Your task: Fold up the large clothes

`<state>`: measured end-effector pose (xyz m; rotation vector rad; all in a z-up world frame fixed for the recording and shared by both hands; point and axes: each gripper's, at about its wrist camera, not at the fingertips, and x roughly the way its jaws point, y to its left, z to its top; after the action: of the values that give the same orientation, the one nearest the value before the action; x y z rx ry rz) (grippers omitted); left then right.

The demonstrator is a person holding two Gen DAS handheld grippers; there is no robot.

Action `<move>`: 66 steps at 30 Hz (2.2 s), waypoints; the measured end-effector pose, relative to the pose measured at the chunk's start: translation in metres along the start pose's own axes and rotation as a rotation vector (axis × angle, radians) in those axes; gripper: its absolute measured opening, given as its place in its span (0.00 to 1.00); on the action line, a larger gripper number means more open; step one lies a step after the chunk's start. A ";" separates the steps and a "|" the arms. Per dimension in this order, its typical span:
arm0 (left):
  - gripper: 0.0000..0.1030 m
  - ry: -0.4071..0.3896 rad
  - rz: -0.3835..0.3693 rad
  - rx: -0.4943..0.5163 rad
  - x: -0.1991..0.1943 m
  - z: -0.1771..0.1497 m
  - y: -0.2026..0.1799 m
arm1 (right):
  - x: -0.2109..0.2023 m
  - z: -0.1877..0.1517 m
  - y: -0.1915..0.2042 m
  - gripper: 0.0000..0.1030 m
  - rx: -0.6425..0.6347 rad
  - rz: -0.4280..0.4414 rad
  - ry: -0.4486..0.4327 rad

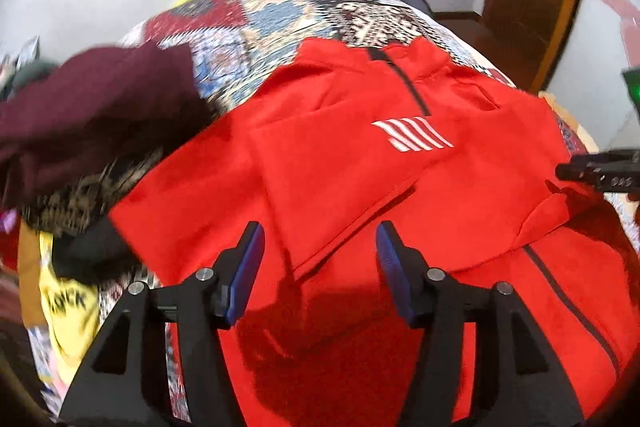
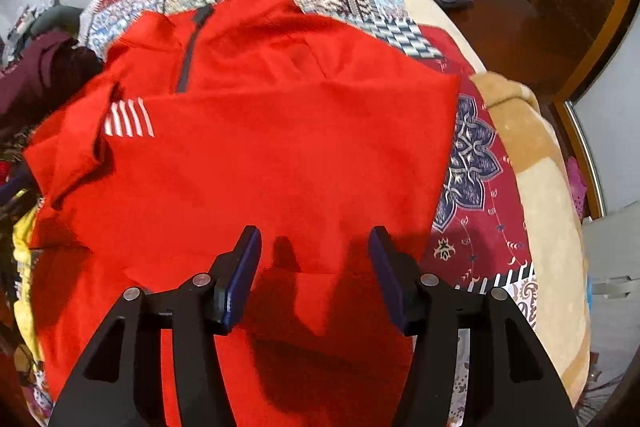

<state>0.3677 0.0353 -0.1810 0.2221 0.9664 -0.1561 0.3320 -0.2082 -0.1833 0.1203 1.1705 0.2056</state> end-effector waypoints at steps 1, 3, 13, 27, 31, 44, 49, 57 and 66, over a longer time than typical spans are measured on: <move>0.56 0.008 0.003 0.019 0.007 0.004 -0.005 | -0.001 0.001 0.001 0.51 -0.003 0.004 -0.005; 0.56 0.034 0.004 0.053 0.022 0.009 -0.016 | -0.004 0.003 0.005 0.51 -0.014 0.012 -0.017; 0.50 0.115 -0.060 0.057 0.079 0.024 -0.035 | 0.008 0.000 0.016 0.51 -0.053 0.024 0.008; 0.08 -0.003 -0.362 -0.322 0.016 0.033 0.043 | 0.031 -0.012 0.016 0.55 -0.057 -0.003 0.058; 0.08 -0.085 -0.340 -0.370 -0.024 0.028 0.069 | 0.031 -0.011 0.015 0.55 -0.046 -0.003 0.063; 0.07 -0.141 -0.218 -0.513 -0.057 -0.024 0.135 | 0.011 0.007 0.019 0.55 -0.014 0.005 0.020; 0.07 -0.094 -0.127 -0.529 -0.038 -0.055 0.145 | 0.032 -0.006 0.027 0.55 -0.054 -0.026 0.091; 0.09 0.070 -0.036 -0.563 0.016 -0.111 0.151 | 0.030 -0.012 0.040 0.55 -0.112 -0.052 0.092; 0.20 0.087 0.036 -0.482 0.009 -0.117 0.140 | 0.025 -0.009 0.041 0.55 -0.110 -0.048 0.087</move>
<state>0.3117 0.1998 -0.2362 -0.1983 1.0568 0.1219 0.3291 -0.1630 -0.2009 -0.0135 1.2450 0.2341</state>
